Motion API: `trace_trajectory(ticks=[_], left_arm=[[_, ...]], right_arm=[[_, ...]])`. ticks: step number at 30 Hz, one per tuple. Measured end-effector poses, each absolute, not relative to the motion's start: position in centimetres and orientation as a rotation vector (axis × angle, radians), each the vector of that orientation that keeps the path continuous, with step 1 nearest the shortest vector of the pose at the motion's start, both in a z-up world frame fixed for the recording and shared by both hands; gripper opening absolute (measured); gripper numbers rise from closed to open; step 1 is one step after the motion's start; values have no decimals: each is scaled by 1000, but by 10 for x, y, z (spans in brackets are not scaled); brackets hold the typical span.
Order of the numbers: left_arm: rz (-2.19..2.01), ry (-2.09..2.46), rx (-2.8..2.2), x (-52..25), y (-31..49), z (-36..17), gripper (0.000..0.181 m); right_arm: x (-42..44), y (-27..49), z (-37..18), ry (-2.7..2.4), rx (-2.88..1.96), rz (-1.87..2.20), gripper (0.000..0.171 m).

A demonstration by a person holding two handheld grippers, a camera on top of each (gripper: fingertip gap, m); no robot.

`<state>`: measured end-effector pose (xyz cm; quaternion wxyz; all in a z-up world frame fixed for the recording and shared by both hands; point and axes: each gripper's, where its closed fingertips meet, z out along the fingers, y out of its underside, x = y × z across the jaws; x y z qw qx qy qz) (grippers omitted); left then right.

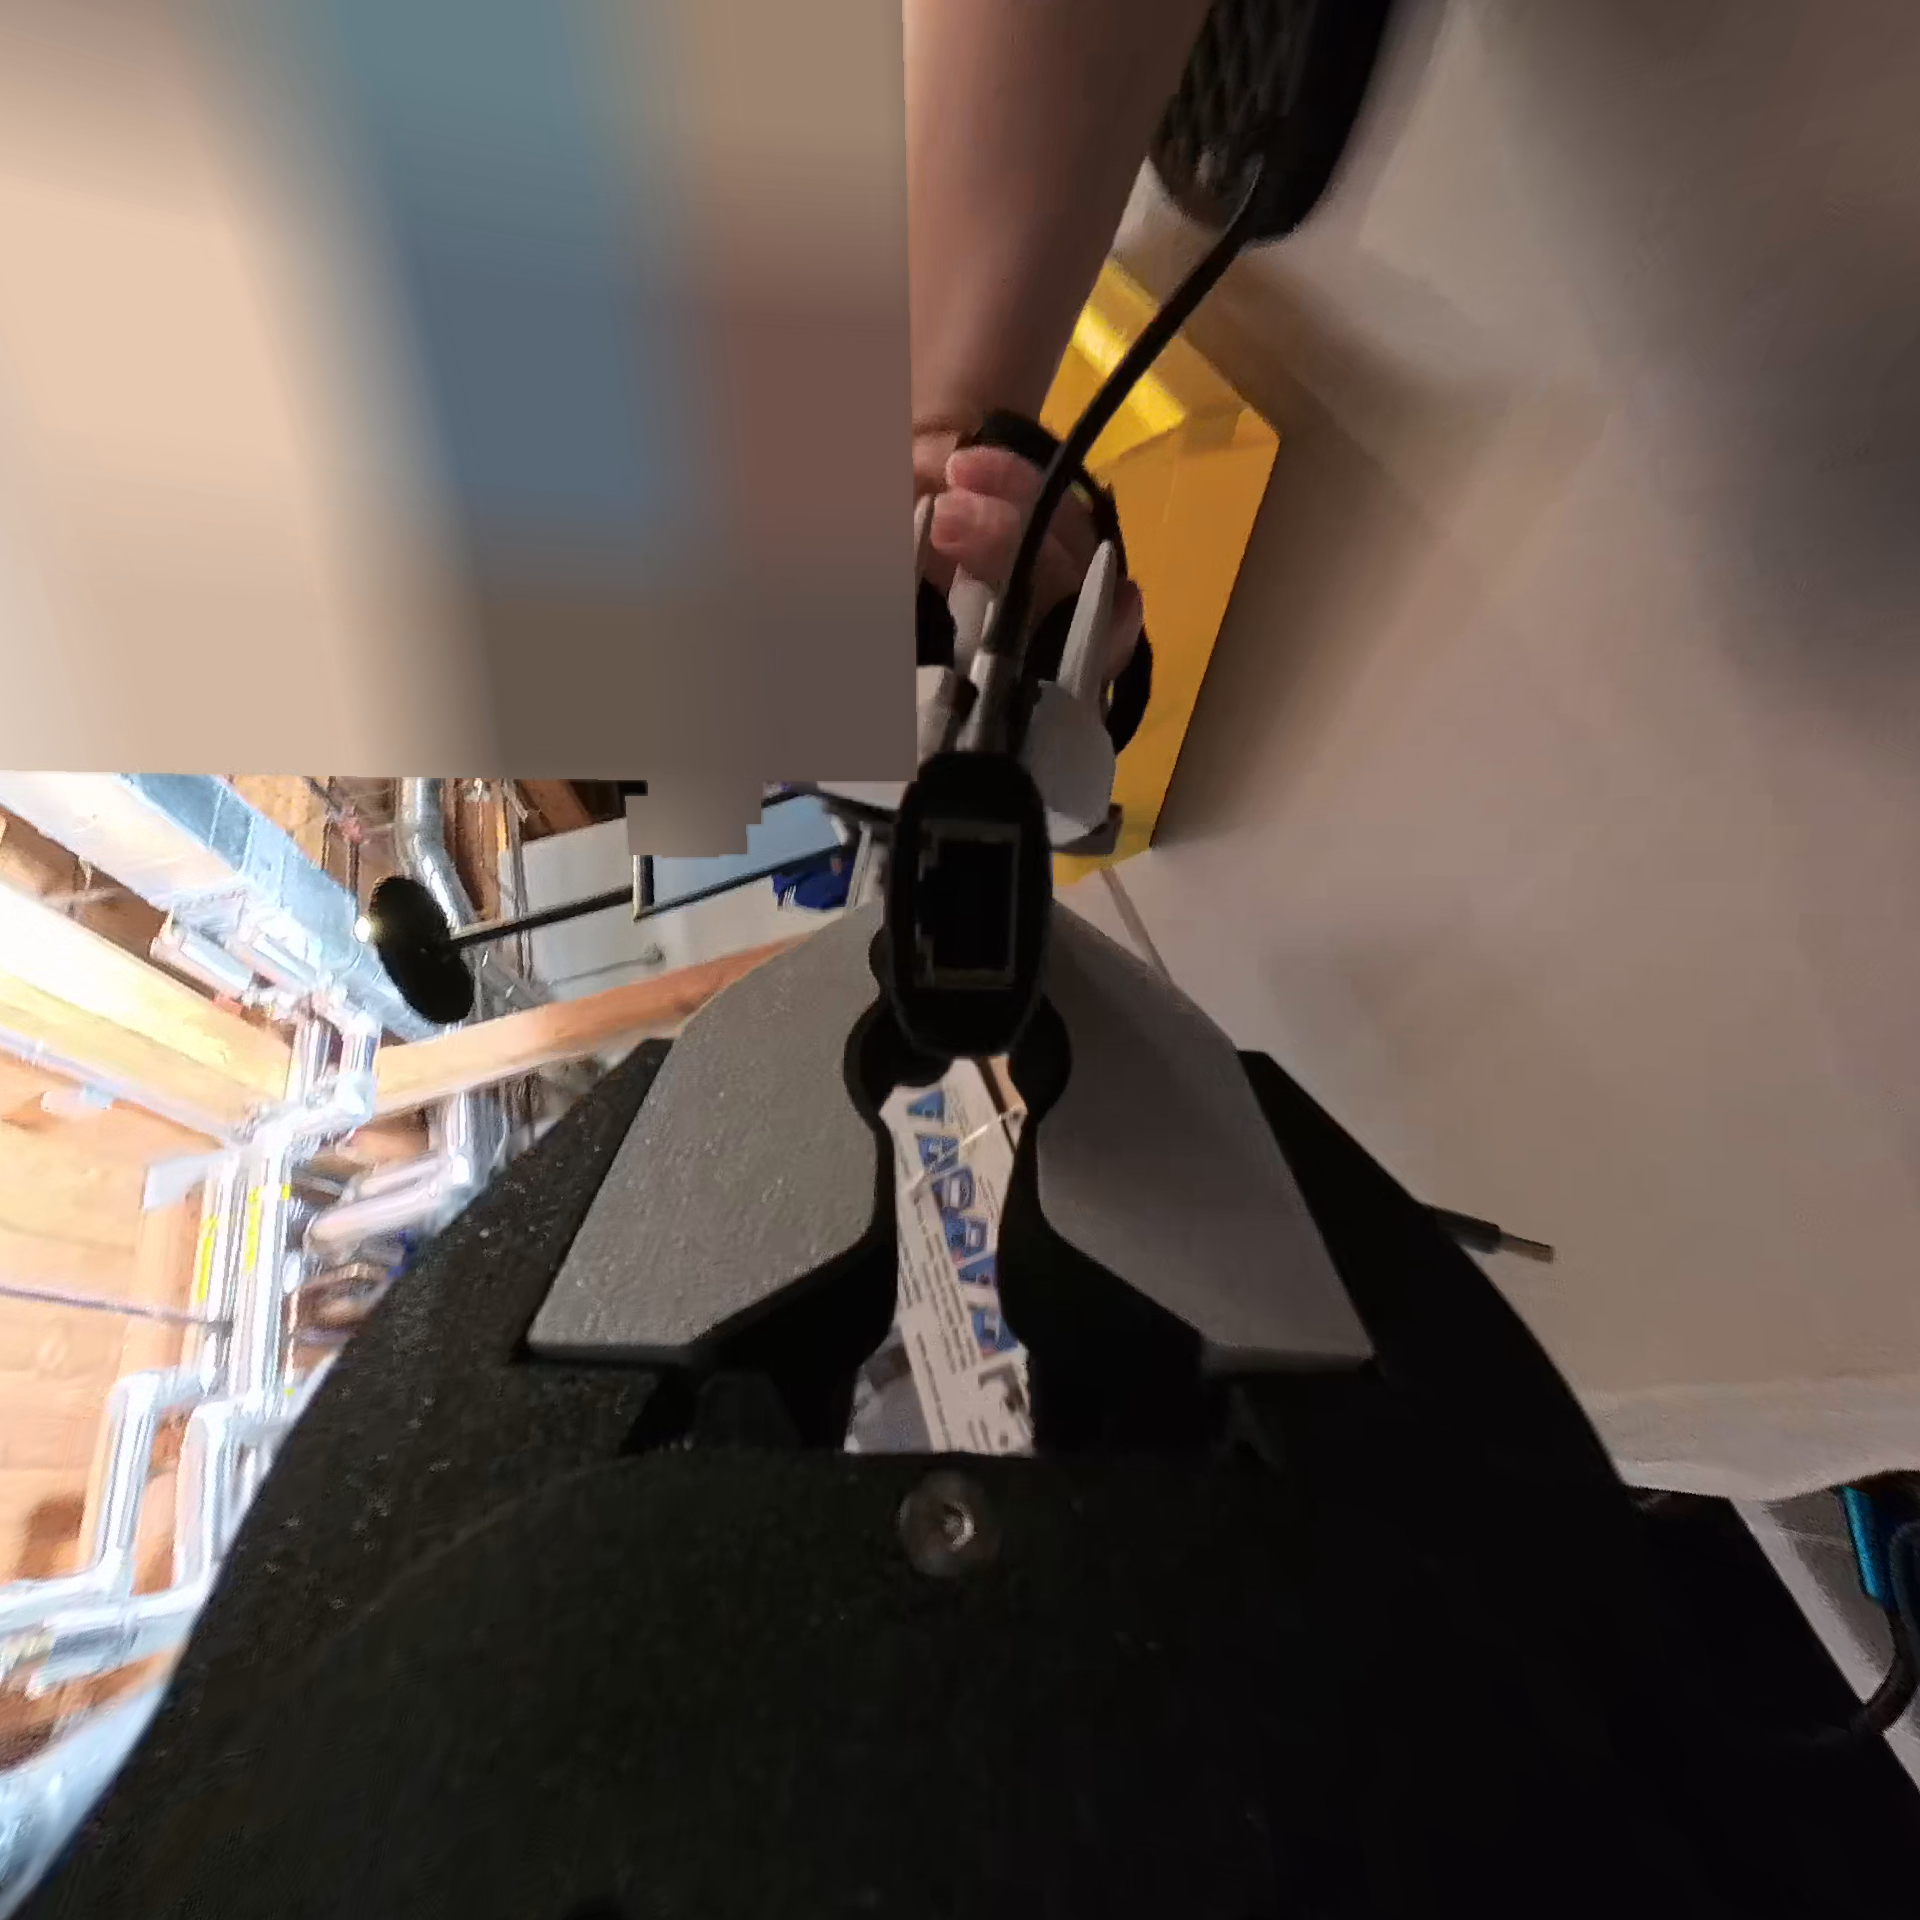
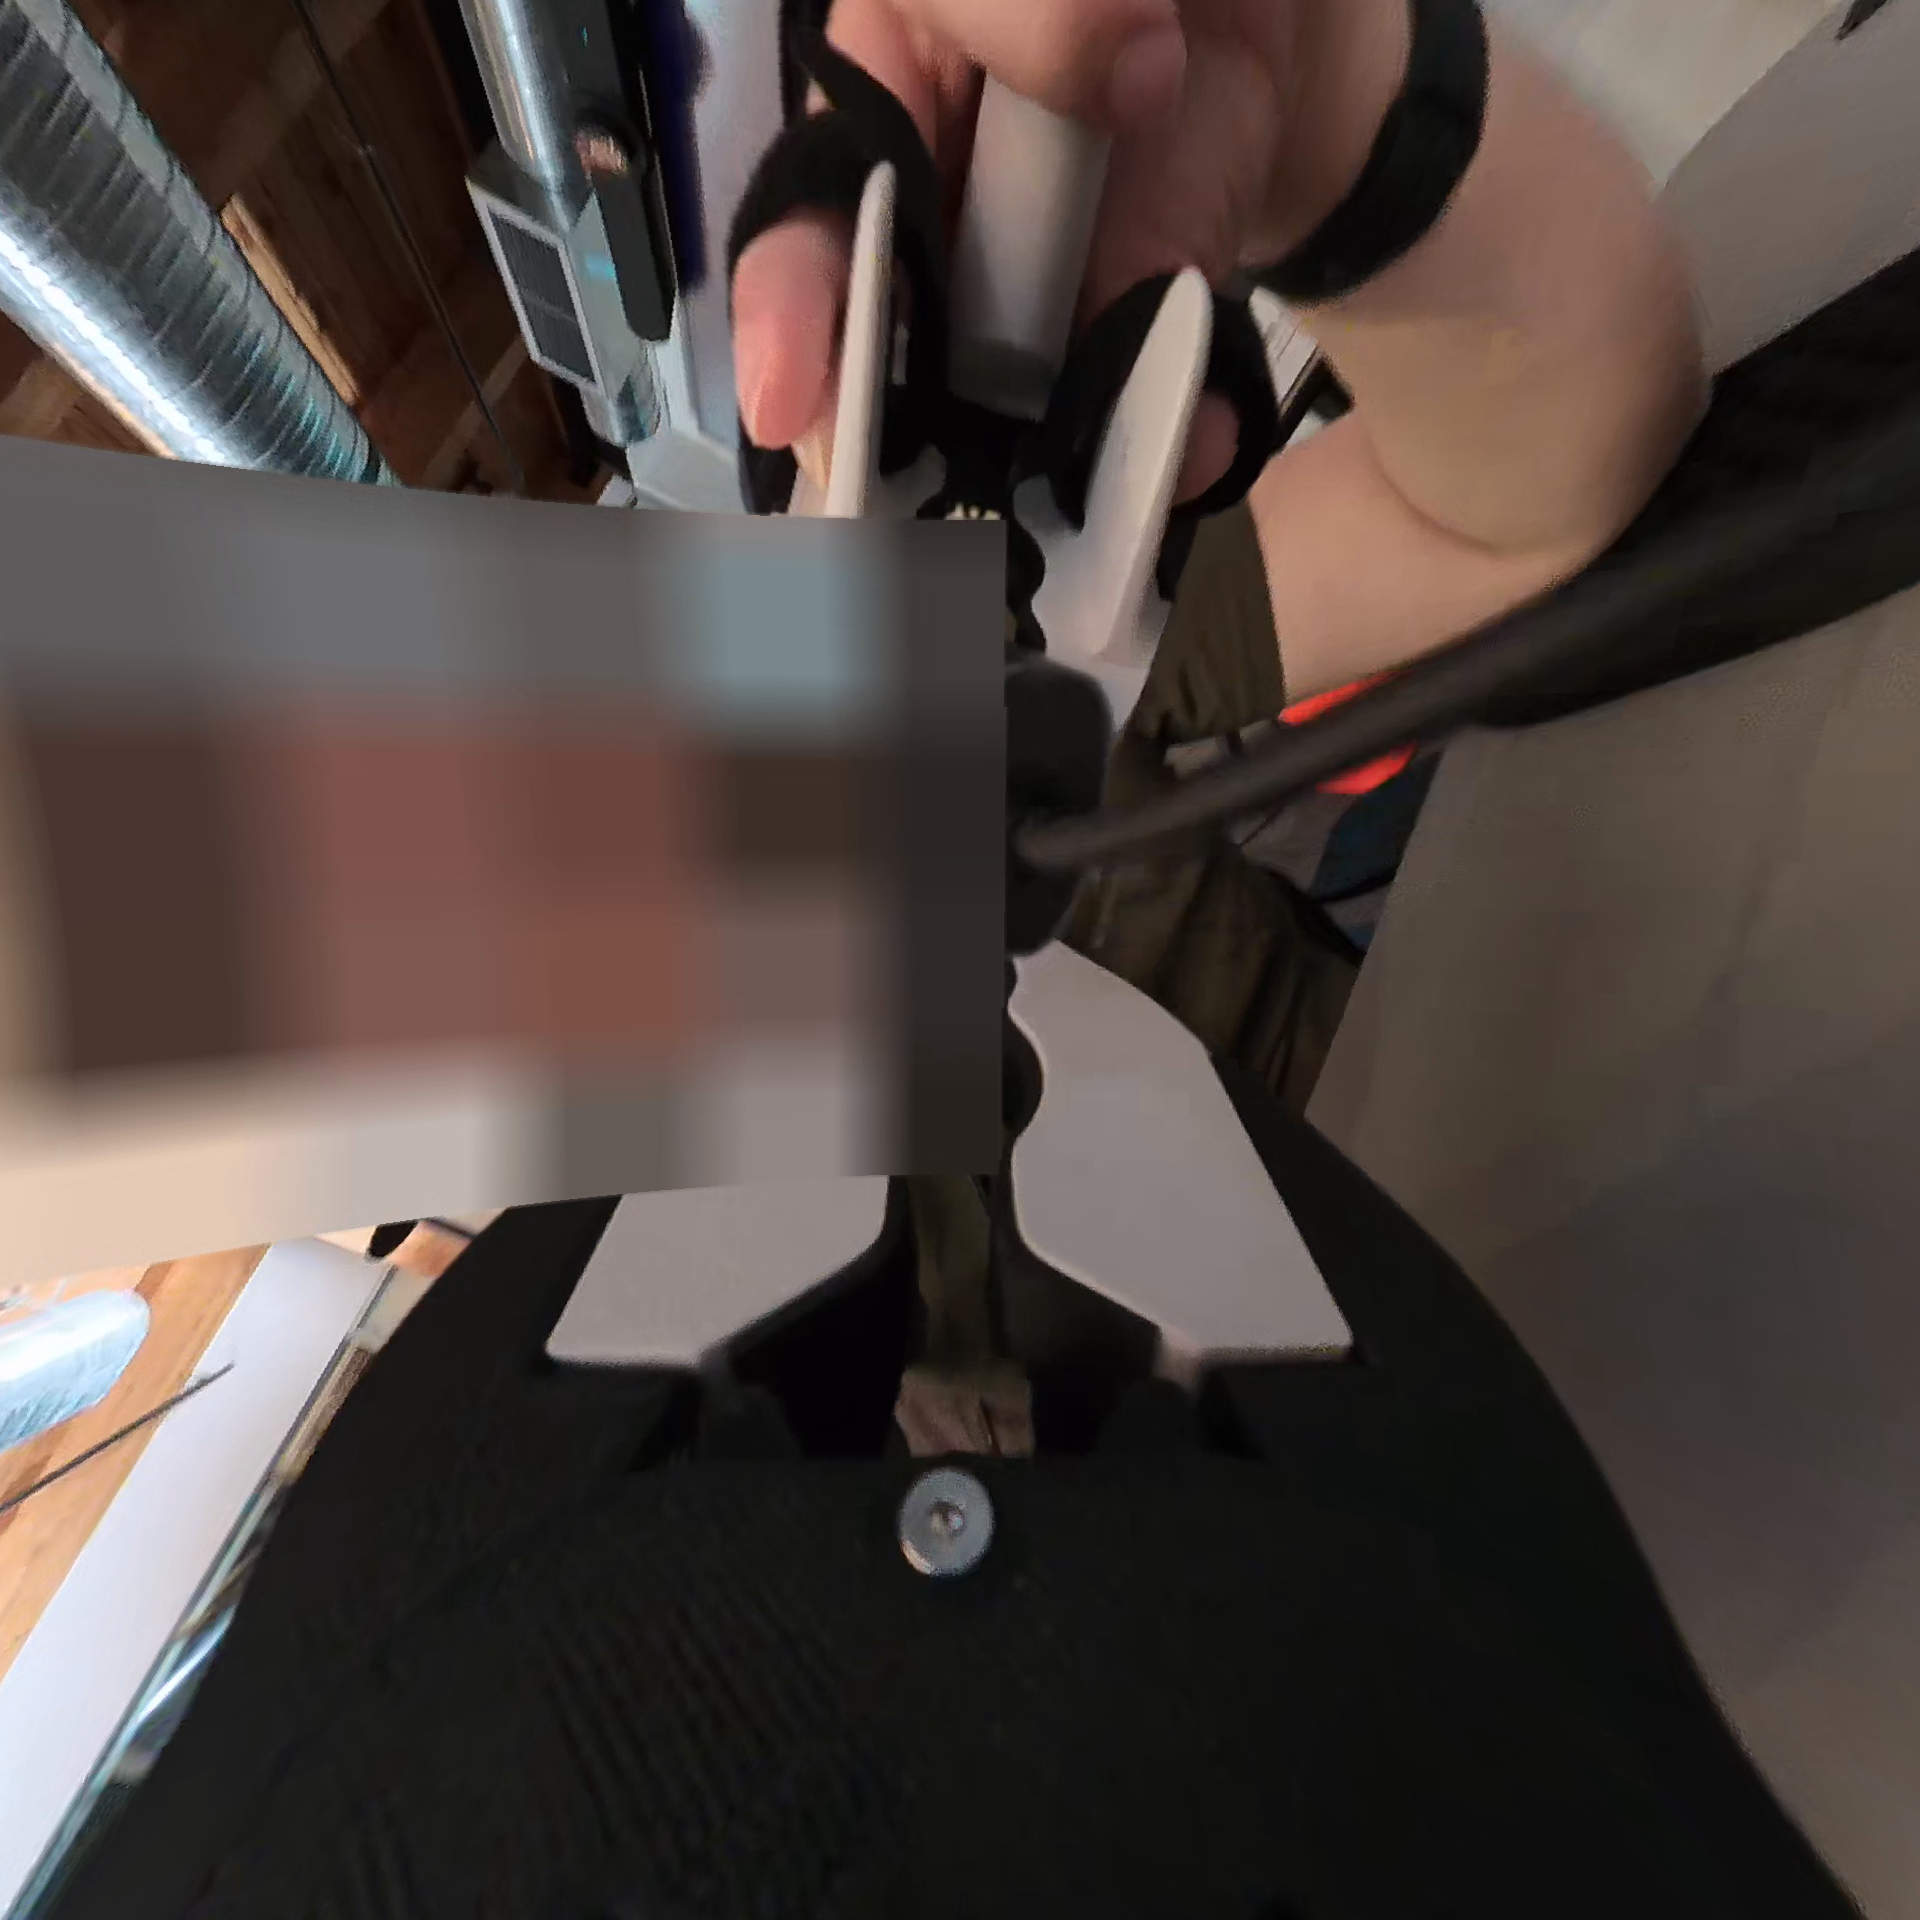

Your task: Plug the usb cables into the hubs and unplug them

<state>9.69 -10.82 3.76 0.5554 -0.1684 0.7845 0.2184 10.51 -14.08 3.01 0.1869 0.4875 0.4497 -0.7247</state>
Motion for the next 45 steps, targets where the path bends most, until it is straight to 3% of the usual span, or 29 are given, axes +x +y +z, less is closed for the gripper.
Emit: trace_trajectory(ticks=[36,45], left_arm=[[338,1725,-514,103,-69,29,18],[428,1611,-605,74,-45,57,18]], right_arm=[[96,-100,31,998,1501,-2159,7],[81,-81,8,1153,1771,-2152,8]])
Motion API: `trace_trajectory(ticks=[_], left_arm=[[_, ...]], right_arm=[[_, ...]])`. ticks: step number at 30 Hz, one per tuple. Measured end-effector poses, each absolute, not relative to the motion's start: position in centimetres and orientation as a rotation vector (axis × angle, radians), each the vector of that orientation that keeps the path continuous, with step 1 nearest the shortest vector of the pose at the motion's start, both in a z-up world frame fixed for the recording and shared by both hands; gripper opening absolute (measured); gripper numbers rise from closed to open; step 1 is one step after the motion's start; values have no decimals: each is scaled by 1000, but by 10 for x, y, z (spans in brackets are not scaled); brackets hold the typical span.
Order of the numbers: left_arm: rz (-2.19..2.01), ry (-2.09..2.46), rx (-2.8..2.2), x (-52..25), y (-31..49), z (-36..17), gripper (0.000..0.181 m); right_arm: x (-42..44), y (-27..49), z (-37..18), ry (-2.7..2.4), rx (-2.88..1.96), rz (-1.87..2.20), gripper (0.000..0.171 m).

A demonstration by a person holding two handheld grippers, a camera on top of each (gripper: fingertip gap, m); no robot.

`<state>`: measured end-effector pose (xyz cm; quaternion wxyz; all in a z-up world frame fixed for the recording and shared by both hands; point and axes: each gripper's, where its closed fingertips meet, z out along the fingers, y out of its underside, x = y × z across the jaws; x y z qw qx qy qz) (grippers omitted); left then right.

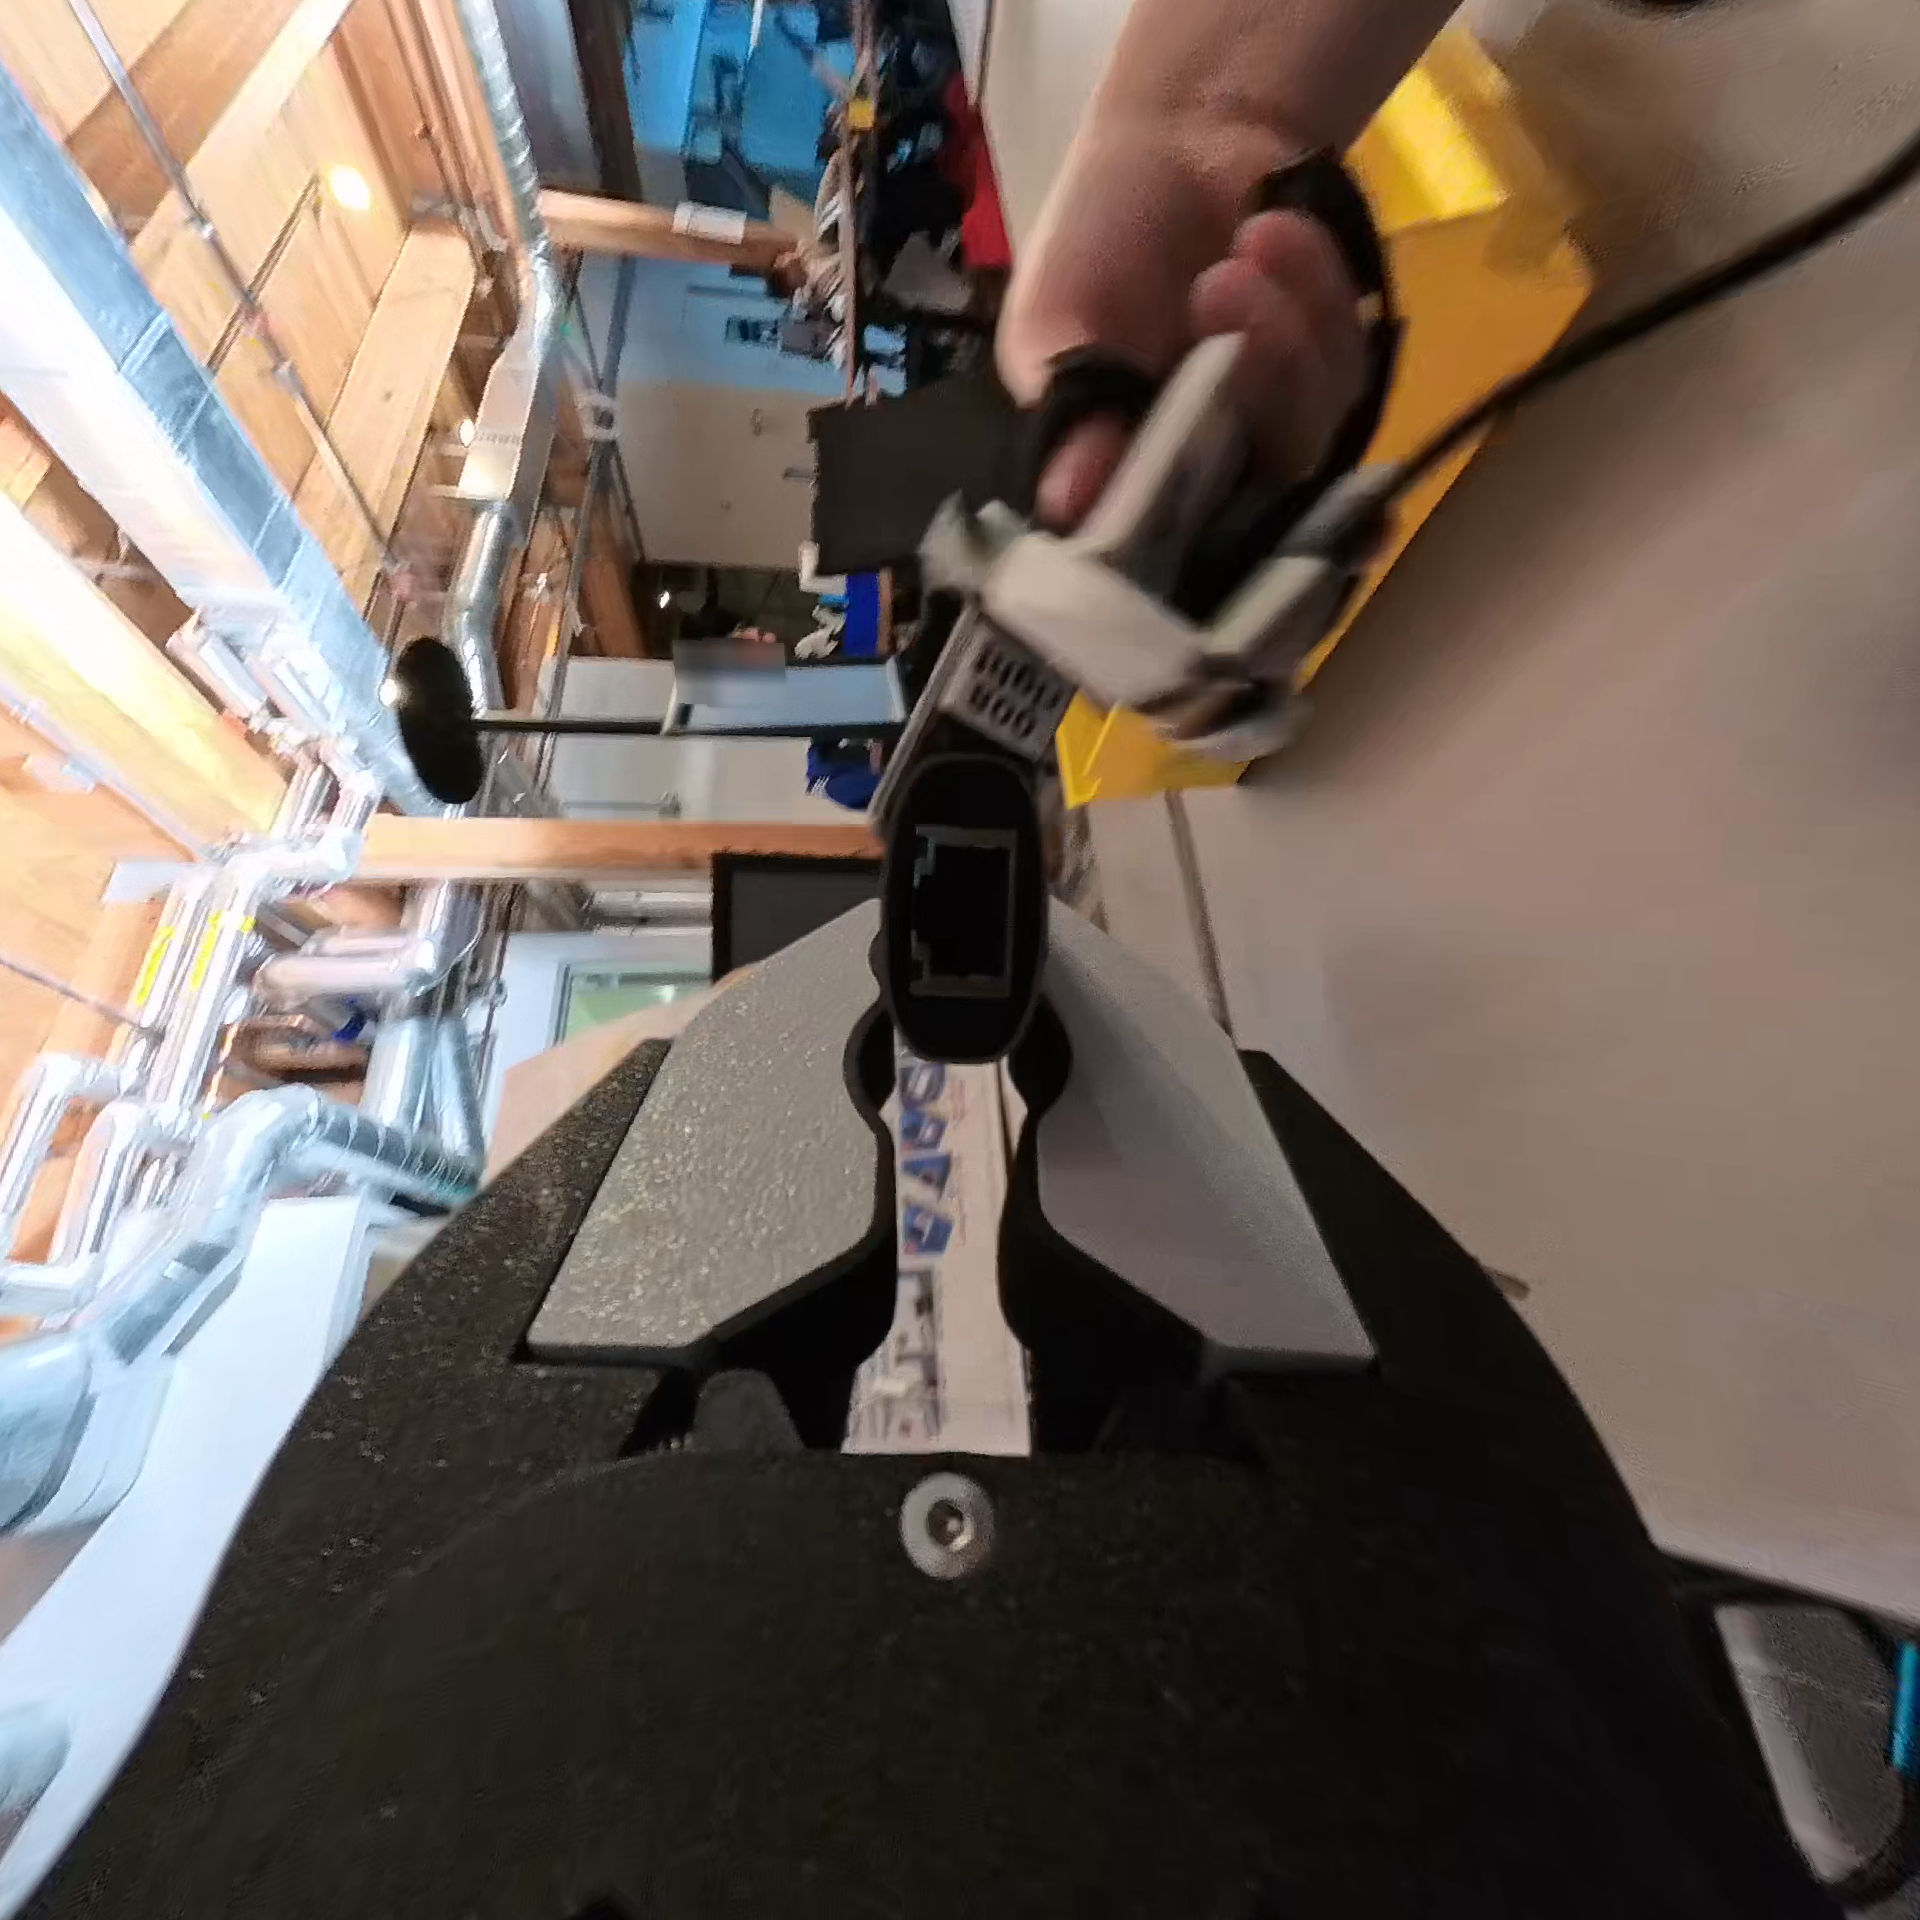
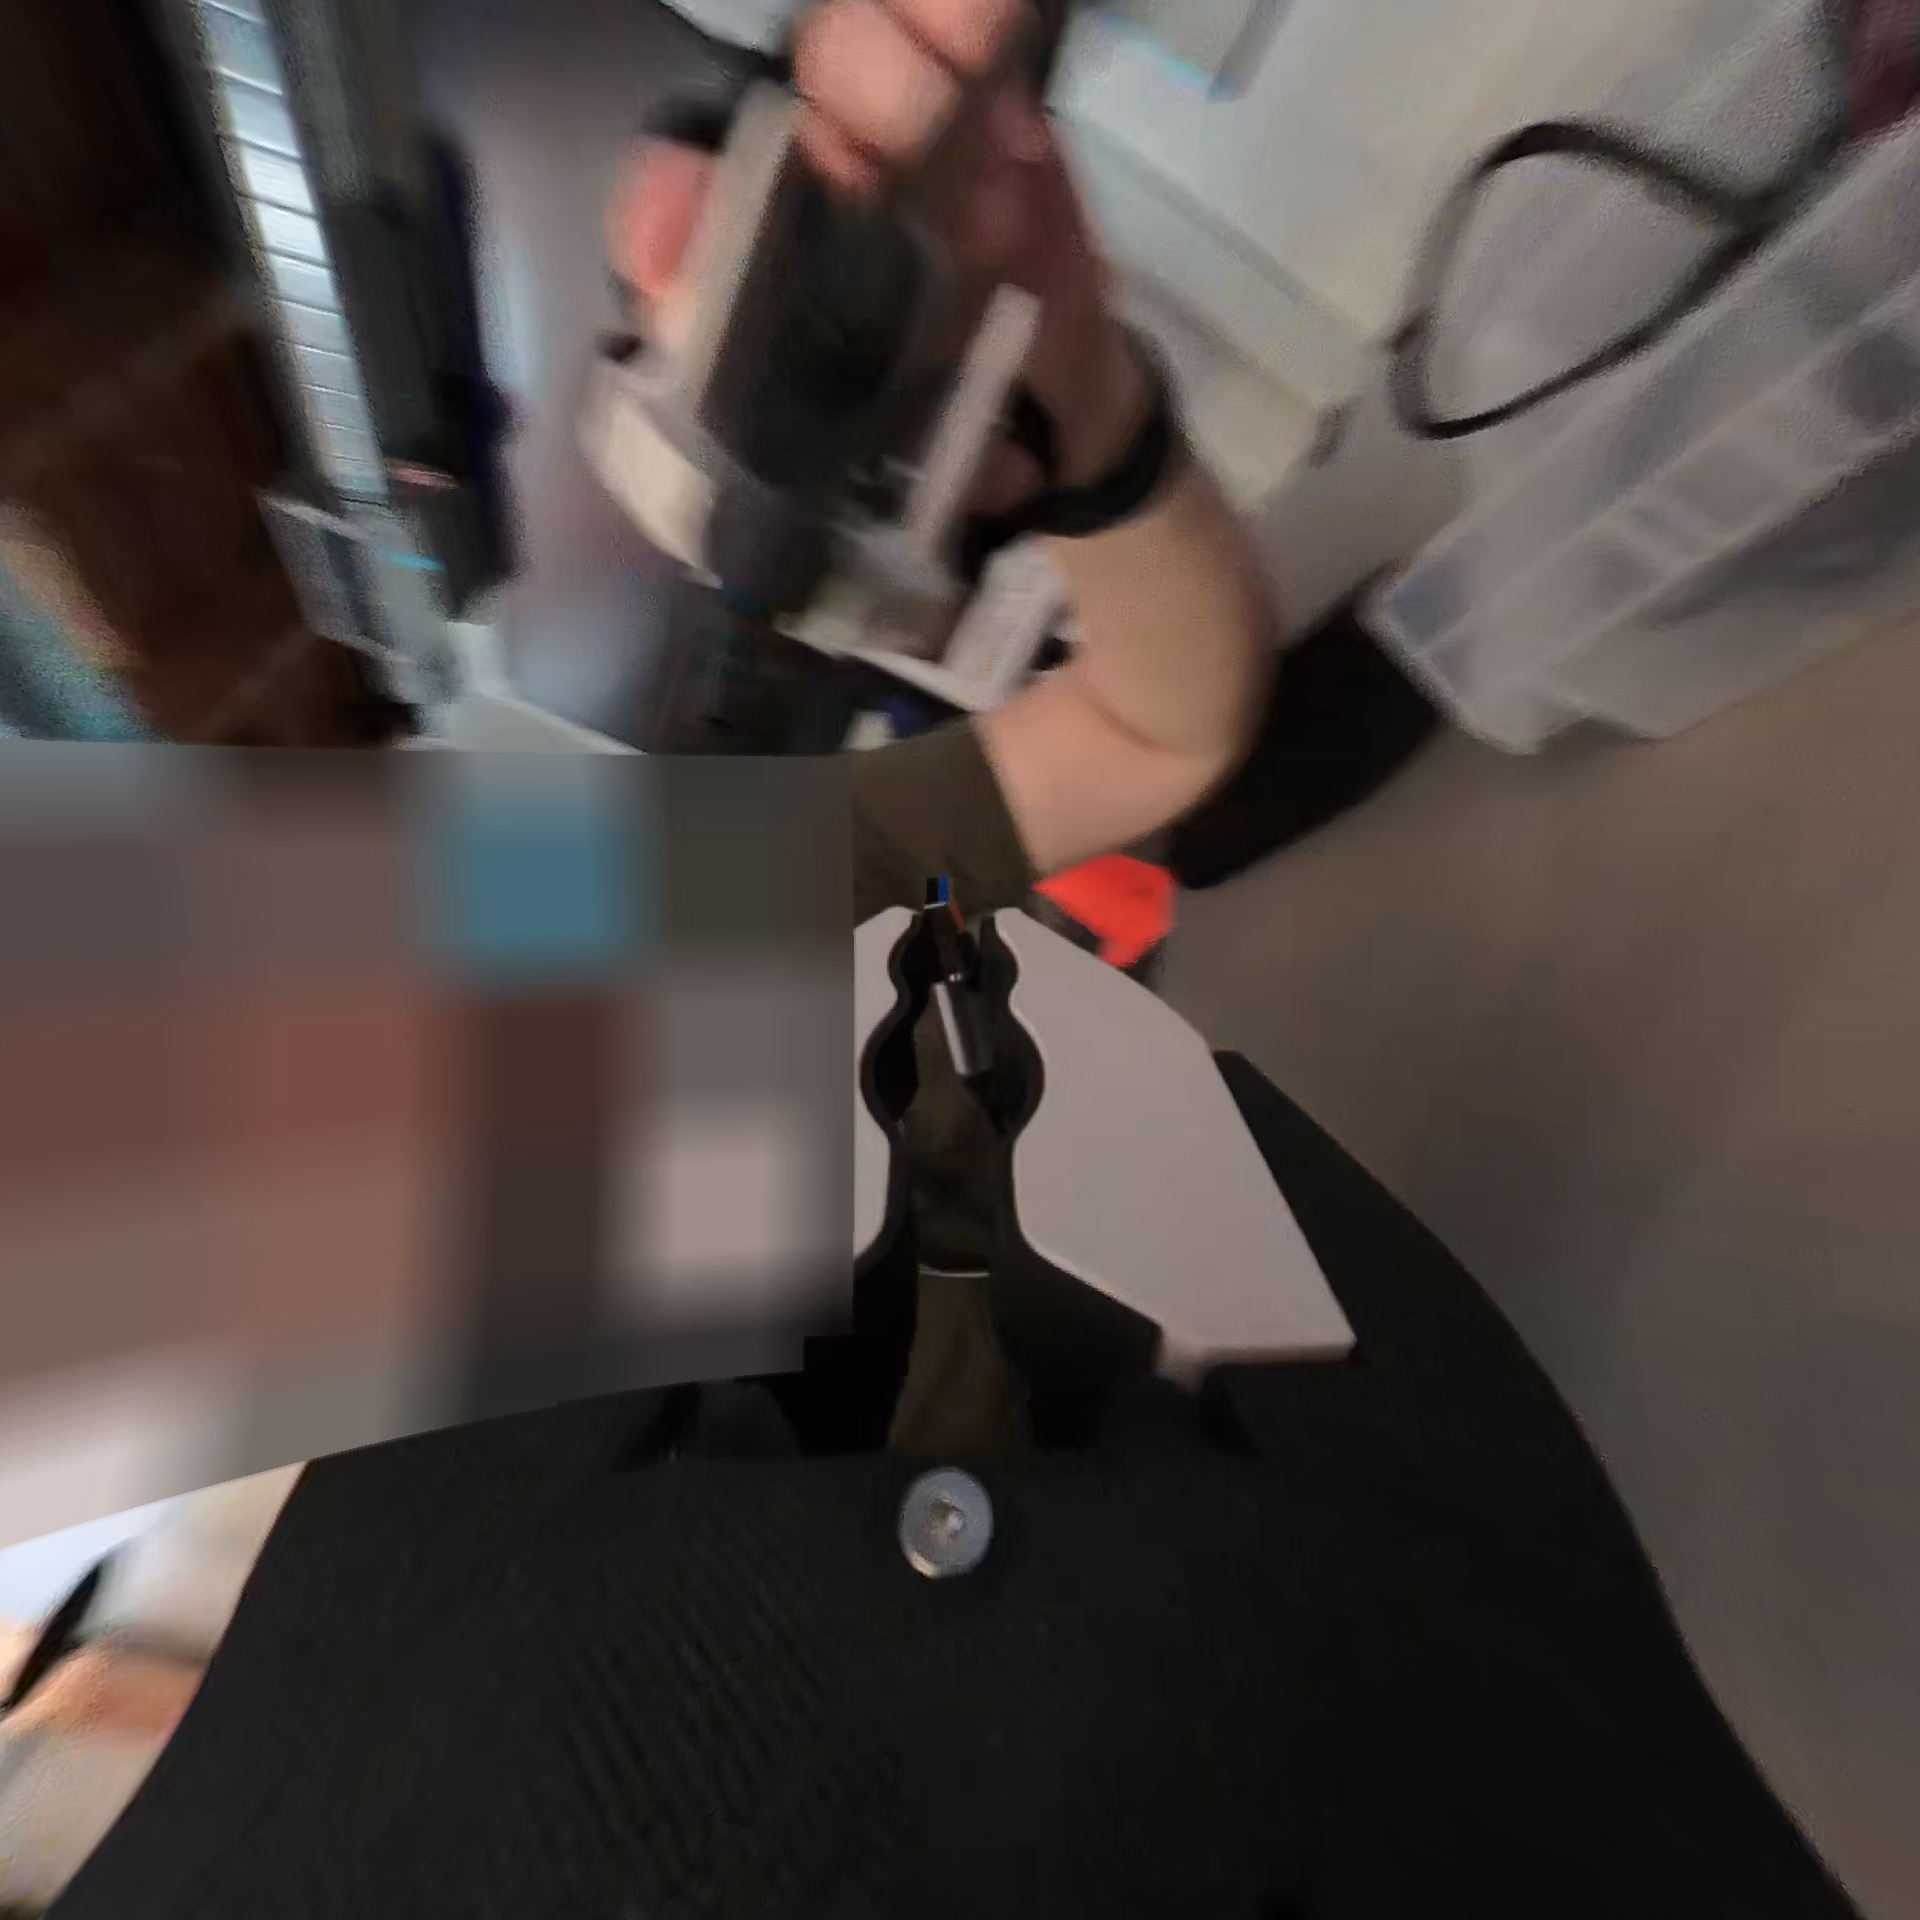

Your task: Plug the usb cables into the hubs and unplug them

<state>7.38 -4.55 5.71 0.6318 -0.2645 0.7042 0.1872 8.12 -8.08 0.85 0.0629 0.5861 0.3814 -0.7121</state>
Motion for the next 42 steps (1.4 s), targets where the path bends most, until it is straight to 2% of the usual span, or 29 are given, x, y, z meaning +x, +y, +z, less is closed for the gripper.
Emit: trace_trajectory(ticks=[3,8,13,19,23,29,32,36,40,42], left_arm=[[496,1528,-636,49,-39,82,17],[506,1445,-627,31,-48,109,17],[469,1473,-613,39,-53,105,17],[339,1491,-619,61,-58,95,18],[347,1463,-646,55,-50,98,18],[335,1386,-613,40,-64,125,17],[333,1358,-595,33,-71,136,17],[313,1336,-575,30,-80,143,17],[297,1326,-561,30,-85,146,17],[291,1329,-552,32,-88,147,17]], right_arm=[[66,-58,-53,1463,2220,-1828,9],[54,-62,-104,1571,2284,-1575,9],[57,-42,-149,1937,2444,-1178,11],[58,-23,-132,2247,2554,-1028,27],[64,-16,-97,2339,2661,-1063,27],[83,-23,-85,2435,2871,-944,25],[103,-37,-97,2543,2976,-648,26],[112,-46,-130,2333,3177,-380,26],[114,-37,-133,2312,3331,134,26],[117,-31,-140,2199,3363,195,27]])
